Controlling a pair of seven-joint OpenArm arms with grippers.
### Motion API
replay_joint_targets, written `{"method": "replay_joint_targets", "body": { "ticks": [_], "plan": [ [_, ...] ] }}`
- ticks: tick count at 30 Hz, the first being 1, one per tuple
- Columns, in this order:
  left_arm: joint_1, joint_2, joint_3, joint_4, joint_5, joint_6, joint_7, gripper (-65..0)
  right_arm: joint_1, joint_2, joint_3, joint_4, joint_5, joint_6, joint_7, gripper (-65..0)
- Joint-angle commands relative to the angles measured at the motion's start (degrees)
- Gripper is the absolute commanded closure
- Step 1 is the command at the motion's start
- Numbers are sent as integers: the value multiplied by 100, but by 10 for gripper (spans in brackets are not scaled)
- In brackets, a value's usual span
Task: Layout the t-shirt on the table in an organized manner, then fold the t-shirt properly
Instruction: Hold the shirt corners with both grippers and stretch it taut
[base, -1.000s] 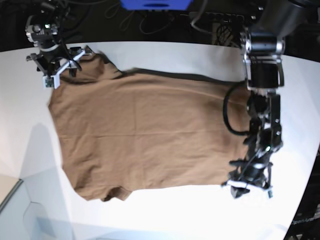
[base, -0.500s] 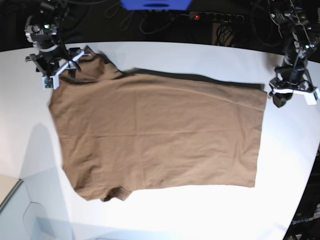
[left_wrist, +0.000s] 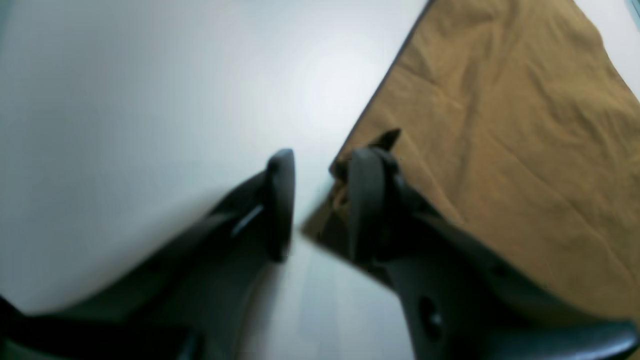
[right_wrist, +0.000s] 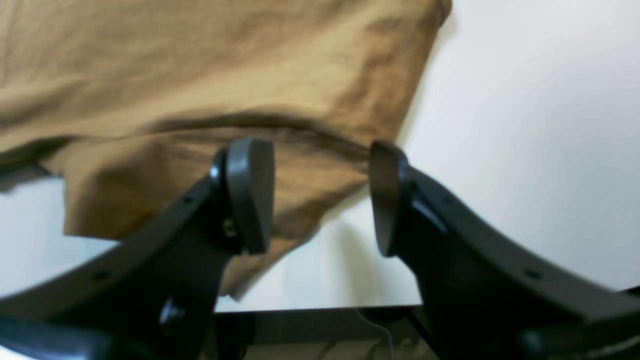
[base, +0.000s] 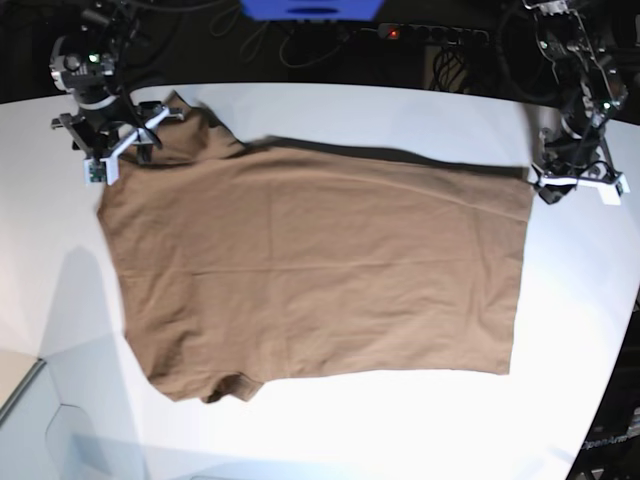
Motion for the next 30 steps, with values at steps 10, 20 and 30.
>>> {"method": "replay_joint_targets", "body": {
  "ticks": [10, 20, 30],
  "plan": [
    [-87, -103, 598, 76, -26, -14, -142, -181, -11, 23, 10, 103, 59, 7, 116, -310],
    [-113, -103, 641, 50, -18, -14, -98, -176, -11, 23, 37, 103, 50, 7, 116, -310],
    [203, -112, 641, 76, -97, -14, -72, 0, 33, 23, 19, 103, 41, 7, 116, -310]
  ]
}}
